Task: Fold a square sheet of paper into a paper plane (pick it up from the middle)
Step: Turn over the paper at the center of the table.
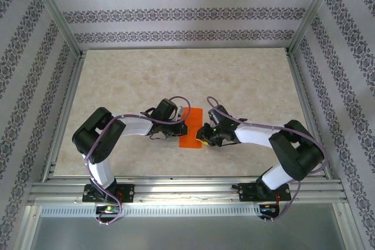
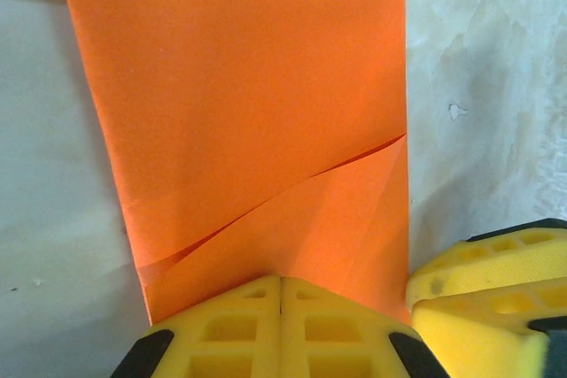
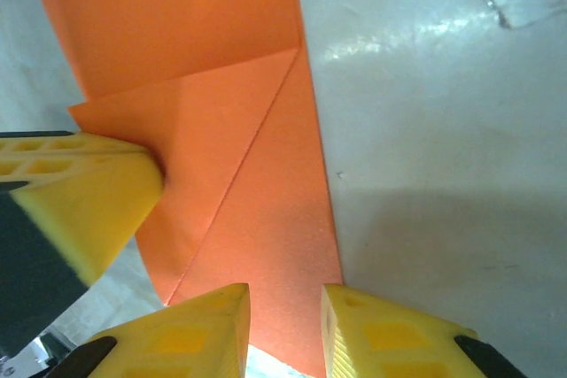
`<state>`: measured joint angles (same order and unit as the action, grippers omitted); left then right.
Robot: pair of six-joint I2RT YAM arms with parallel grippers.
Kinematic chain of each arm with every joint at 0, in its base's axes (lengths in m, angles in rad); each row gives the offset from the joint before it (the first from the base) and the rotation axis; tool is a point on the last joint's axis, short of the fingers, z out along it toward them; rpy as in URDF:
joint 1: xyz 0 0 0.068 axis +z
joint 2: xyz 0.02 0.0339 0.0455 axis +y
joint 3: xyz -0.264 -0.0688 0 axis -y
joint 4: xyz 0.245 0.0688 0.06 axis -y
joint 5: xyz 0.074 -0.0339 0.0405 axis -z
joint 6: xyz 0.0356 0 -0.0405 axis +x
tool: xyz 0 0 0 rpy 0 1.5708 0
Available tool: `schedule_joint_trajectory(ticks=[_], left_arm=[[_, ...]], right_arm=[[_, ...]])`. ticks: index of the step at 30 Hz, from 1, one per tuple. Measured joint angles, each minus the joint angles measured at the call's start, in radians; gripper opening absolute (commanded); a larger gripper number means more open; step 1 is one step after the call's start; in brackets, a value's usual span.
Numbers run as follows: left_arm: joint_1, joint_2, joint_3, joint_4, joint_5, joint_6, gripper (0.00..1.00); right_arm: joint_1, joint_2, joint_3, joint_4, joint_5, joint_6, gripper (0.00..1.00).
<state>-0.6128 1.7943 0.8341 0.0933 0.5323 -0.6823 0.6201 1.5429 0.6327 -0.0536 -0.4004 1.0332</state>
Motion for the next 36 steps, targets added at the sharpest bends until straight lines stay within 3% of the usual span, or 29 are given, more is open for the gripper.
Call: schedule_joint_trajectory(ticks=[14,21,36], left_arm=[[0.0,0.0,-0.007,0.011,0.014,-0.015,0.0],[0.0,-0.002,-0.014,0.021,0.014,-0.016,0.0],[0.0,-0.009,-0.021,0.024,0.014,-0.038,0.0]], right_arm=[[-0.007,0.098,0.098,0.031,-0.019,-0.019,0.35],[-0.084,0.108,0.101,0.059,-0.045,-0.037,0.36],[-0.113,0.154,0.1,0.187,-0.103,-0.043,0.22]])
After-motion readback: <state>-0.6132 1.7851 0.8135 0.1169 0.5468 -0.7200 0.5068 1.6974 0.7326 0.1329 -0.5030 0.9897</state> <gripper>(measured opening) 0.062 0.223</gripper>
